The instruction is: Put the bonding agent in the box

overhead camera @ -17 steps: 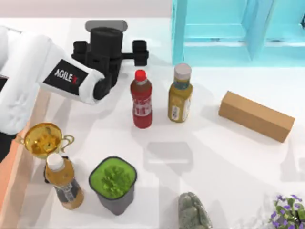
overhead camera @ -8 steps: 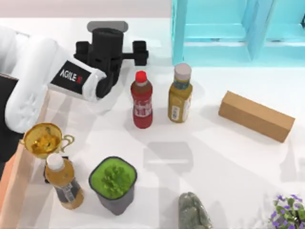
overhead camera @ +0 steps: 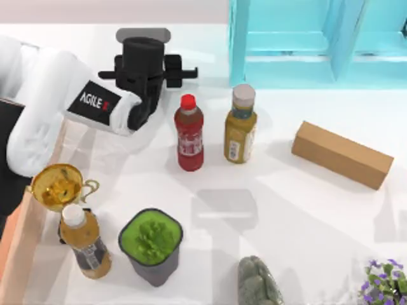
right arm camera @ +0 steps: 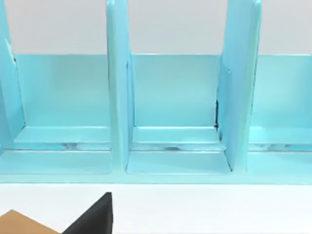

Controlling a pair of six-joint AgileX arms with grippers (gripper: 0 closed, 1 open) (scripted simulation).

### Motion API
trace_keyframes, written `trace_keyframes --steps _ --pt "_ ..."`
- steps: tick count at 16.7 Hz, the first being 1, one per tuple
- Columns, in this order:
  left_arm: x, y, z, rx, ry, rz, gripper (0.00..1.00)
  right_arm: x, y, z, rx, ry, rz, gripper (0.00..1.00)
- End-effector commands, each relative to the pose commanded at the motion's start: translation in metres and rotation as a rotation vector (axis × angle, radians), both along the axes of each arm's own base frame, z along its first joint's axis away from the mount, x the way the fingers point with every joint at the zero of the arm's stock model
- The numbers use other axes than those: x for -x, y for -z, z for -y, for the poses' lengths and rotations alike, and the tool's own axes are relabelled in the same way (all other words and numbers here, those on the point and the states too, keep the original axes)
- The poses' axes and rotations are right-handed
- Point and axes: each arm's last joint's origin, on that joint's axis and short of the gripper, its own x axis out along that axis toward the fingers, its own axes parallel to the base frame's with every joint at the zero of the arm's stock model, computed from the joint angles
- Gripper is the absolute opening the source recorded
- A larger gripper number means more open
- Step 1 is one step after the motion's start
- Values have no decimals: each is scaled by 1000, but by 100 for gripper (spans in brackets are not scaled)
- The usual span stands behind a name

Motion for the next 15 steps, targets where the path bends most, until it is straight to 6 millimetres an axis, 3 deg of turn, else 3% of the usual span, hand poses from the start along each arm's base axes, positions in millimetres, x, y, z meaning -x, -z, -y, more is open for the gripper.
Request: trace_keyframes --steps 4,15 --pt "0 0 0 0 0 0 2 0 0 0 0 0 0 100" --pt "1 -5 2 -3 4 -3 0 0 0 0 0 0 0 100"
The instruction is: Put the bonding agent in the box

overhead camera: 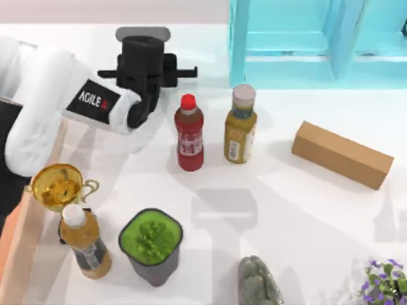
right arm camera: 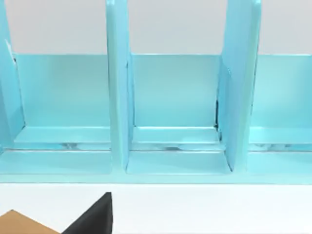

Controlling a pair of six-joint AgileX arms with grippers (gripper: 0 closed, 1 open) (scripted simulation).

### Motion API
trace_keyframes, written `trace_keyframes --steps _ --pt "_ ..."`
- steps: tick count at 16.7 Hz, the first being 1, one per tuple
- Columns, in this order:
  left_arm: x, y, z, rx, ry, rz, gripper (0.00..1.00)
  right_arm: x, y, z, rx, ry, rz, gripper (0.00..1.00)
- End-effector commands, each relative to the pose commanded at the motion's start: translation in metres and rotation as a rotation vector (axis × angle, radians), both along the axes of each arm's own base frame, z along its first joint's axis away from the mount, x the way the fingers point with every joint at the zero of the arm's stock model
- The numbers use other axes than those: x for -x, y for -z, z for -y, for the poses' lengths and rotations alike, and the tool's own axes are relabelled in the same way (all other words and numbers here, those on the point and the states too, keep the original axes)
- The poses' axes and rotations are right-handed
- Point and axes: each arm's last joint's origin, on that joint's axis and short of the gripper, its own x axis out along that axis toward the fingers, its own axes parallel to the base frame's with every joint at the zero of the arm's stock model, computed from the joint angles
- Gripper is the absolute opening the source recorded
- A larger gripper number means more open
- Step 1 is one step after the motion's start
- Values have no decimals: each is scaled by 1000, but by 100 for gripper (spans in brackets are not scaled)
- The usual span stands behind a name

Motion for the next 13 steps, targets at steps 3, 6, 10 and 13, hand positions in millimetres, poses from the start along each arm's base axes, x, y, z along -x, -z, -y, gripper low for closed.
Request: trace_keyframes --steps 3,6,10,13 --pt "-1 -26 0 -3 -1 -8 0 0 0 0 0 0 0 100" --pt "-1 -64 0 -2 -1 -8 0 0 0 0 0 0 0 100" --pt "0 -96 0 2 0 3 0 0 0 0 0 0 0 100" --pt "0 -93 0 -1 0 0 0 0 0 0 0 0 0 100"
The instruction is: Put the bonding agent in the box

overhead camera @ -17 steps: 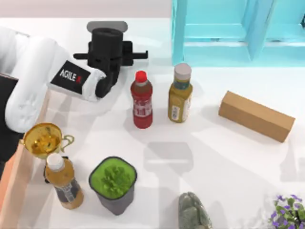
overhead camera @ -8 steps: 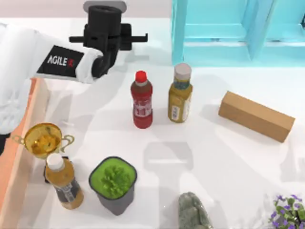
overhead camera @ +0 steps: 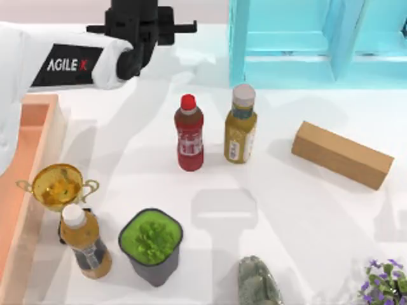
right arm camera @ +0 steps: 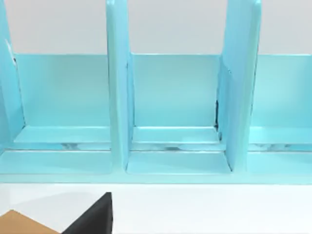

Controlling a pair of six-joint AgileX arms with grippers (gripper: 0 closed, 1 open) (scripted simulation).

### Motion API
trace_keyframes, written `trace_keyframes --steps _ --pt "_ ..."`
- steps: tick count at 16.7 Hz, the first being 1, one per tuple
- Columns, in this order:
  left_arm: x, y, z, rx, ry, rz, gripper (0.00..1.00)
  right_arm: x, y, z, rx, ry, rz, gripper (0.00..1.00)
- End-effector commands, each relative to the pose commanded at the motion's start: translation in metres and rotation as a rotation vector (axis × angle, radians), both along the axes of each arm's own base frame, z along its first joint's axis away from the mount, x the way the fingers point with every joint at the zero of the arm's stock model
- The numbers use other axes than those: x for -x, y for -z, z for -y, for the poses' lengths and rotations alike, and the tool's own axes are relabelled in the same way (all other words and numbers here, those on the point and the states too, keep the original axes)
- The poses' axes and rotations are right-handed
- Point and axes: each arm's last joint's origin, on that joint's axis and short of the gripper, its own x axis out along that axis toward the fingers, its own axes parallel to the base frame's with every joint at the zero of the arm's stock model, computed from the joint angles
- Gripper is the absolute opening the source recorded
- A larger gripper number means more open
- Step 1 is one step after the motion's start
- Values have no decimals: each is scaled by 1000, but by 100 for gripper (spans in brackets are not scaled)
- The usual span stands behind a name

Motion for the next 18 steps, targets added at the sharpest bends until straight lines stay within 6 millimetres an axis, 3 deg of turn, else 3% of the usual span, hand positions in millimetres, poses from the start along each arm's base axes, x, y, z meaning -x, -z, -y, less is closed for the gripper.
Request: trace_keyframes --steps 2,4,6,9,11,14,18 --pt "-1 -1 -4 -8 5 -7 0 0 0 0 0 0 0 100" --pt "-3 -7 -25 -45 31 -44 0 0 0 0 0 0 0 100" --pt "-3 -15 -62 -104 82 -114 0 0 0 0 0 0 0 100" --pt "8 -31 -136 -202 218 -256 0 0 0 0 0 0 0 100" --pt "27 -42 -191 -258 341 -337 0 0 0 0 0 0 0 100" --pt "74 -49 -267 -310 569 -401 0 0 0 0 0 0 0 100" --pt "153 -38 -340 -232 832 -334 0 0 0 0 0 0 0 100"
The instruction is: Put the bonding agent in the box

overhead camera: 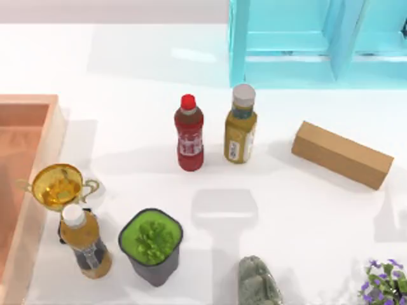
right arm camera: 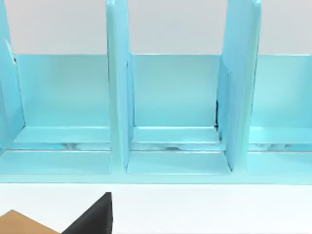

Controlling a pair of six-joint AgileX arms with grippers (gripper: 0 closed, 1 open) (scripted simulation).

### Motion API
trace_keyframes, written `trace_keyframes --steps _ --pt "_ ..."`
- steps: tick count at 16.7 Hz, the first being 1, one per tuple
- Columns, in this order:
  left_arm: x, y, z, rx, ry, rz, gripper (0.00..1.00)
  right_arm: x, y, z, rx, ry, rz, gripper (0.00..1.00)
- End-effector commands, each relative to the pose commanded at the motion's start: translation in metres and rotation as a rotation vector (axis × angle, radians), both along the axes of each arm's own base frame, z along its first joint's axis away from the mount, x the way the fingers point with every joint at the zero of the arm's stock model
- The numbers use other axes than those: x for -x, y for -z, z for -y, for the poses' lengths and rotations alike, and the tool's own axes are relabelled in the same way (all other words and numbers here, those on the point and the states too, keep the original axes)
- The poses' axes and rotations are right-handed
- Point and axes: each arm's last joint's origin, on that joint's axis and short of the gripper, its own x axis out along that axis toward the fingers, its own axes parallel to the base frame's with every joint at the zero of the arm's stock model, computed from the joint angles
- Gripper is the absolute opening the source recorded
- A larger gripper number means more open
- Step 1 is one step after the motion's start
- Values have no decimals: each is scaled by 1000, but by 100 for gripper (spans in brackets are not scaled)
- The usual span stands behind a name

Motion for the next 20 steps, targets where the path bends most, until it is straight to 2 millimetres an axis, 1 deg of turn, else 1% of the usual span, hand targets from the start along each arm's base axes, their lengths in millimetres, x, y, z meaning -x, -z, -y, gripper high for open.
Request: trace_keyframes --steps 2,5,7,9,11,16,20 --pt "39 6 -23 103 41 49 0 0 0 0 0 0 0 100" --pt "87 15 -43 230 20 145 0 0 0 0 0 0 0 100" --pt "111 19 -50 291 -17 199 0 0 0 0 0 0 0 100" --pt "126 23 -53 329 -49 232 0 0 0 0 0 0 0 100" --pt "130 25 -54 340 -60 242 0 0 0 0 0 0 0 100" --pt "129 26 -54 338 -55 241 0 0 0 0 0 0 0 100" --pt "121 38 -41 363 -55 206 0 0 0 0 0 0 0 100"
